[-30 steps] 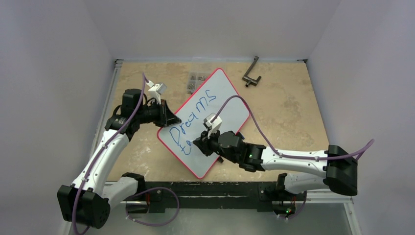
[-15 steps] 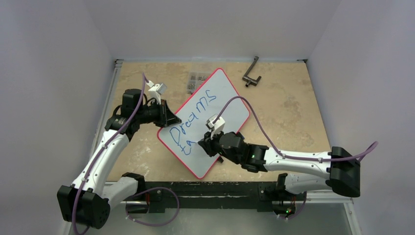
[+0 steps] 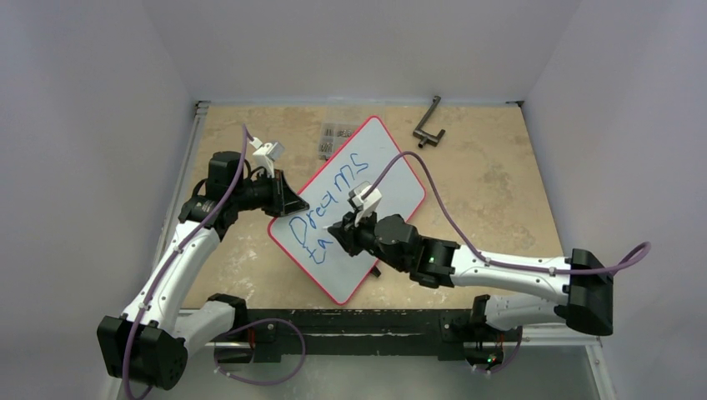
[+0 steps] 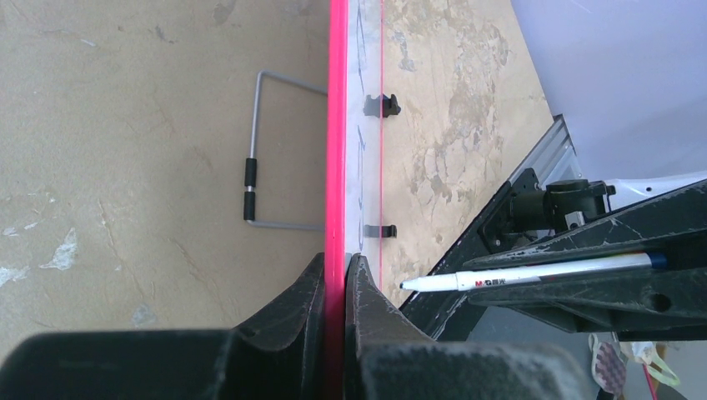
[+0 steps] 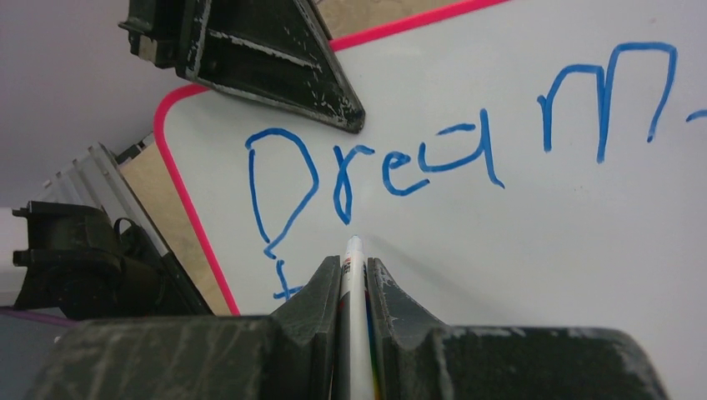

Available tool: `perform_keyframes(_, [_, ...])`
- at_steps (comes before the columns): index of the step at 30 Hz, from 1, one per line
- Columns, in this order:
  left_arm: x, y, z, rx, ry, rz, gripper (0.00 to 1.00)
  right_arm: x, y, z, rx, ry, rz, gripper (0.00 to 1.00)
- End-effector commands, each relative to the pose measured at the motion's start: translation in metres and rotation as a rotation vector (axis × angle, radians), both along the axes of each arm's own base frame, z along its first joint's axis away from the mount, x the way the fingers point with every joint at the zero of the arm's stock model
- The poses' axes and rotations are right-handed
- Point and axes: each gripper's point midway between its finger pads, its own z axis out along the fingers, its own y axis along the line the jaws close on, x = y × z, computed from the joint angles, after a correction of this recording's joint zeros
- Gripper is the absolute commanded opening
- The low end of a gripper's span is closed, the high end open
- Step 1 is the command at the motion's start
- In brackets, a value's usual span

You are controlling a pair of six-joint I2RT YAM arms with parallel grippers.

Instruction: Write a sentence on the whiteboard

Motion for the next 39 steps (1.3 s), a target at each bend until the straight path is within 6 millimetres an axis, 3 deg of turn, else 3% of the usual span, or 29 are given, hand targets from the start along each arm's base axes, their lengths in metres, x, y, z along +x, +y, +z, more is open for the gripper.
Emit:
perform_keyframes(1, [0.009,0.015,-0.012,0.121,-0.081,0.023,0.00,0.010,0.018,0.037,0.067,-0.064,-0.003,0.00])
perform_keyframes(7, [0.009,0.015,-0.012,0.122,-0.084,0.022,0.00,0.018,0.028,0.030,0.027,-0.061,-0.022,0.00])
perform_keyframes(14, [0.009,0.015,-0.012,0.122,-0.081,0.021,0.00,0.017,0.022,0.008,-0.005,-0.026,-0.036,0.00])
perform_keyframes(30, [0.010,0.015,-0.012,0.122,-0.081,0.023,0.00,-0.001,-0.020,-0.079,-0.120,0.122,-0.086,0.00])
perform_keyframes(34, [0.010,0.015,-0.013,0.123,-0.079,0.024,0.00,-0.003,-0.027,-0.085,-0.126,0.138,-0.096,0.00])
perform_keyframes(39, [0.010,0.015,-0.012,0.126,-0.081,0.025,0.00,0.001,-0.031,-0.071,-0.121,0.115,-0.118,0.00])
